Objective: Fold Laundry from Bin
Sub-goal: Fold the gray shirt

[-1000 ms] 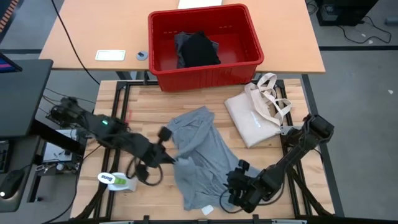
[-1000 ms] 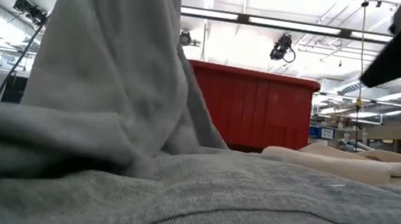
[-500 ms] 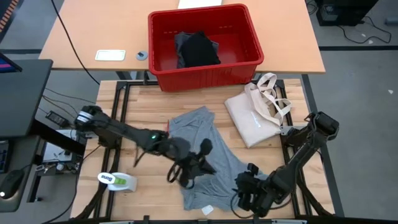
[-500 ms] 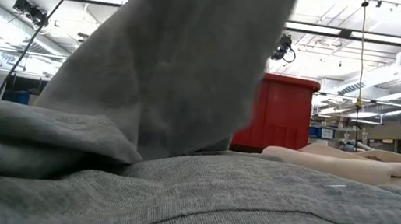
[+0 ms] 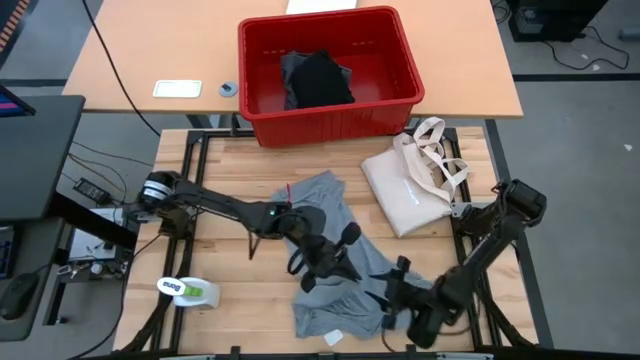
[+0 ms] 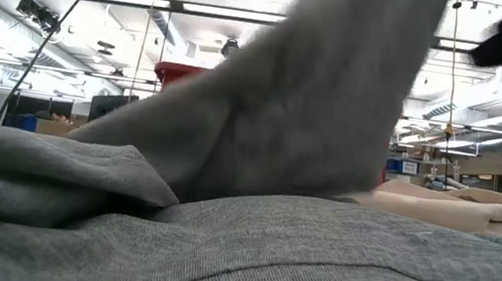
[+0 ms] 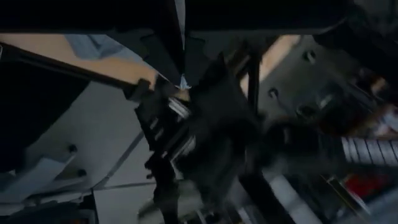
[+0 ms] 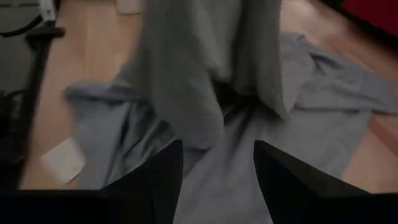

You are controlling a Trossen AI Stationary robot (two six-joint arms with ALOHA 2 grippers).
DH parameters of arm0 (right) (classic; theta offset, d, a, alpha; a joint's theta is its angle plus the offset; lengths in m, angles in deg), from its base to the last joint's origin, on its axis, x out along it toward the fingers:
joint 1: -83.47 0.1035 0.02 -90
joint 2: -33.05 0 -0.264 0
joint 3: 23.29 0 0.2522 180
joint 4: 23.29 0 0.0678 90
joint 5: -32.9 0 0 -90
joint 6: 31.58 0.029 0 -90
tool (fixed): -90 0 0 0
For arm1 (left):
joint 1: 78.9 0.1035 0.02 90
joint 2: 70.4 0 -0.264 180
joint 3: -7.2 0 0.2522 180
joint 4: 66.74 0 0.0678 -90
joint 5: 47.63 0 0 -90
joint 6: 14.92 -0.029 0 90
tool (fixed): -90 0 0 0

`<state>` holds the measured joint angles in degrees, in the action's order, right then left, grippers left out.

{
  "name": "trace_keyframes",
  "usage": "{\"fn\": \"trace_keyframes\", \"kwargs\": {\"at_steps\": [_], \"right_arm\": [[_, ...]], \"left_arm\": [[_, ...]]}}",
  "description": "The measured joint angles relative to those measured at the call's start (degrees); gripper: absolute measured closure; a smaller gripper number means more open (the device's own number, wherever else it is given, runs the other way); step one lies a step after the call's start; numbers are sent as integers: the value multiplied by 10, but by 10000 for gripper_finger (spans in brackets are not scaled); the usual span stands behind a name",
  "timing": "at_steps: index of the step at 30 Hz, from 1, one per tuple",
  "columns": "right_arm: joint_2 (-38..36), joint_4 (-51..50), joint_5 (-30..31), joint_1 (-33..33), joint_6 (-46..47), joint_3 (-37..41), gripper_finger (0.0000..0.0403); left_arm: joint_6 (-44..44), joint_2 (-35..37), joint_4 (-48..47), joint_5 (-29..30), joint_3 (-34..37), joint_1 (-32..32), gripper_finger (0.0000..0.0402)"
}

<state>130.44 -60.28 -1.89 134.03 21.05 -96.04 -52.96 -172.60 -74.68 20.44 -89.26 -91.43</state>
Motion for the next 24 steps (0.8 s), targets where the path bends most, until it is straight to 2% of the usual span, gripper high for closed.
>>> {"fn": "trace_keyframes", "kwargs": {"at_steps": [4, 12, 14, 19, 24], "right_arm": [[0, 102, 24, -32, -73, 50, 199], [1, 298, -12, -130, -164, 149, 201], [1, 373, -46, -154, -223, 161, 204], [10, 533, -204, -184, -367, 153, 215], [17, 548, -284, -163, -403, 121, 221]], "left_arm": [[-16, 22, 6, 0, -1, -4, 392], [-21, 62, 8, -3, -1, -12, 392], [-22, 66, 8, -3, -1, -12, 392], [-22, 75, 5, 11, -1, -9, 392], [-22, 76, -15, 43, -1, 1, 392]]}}
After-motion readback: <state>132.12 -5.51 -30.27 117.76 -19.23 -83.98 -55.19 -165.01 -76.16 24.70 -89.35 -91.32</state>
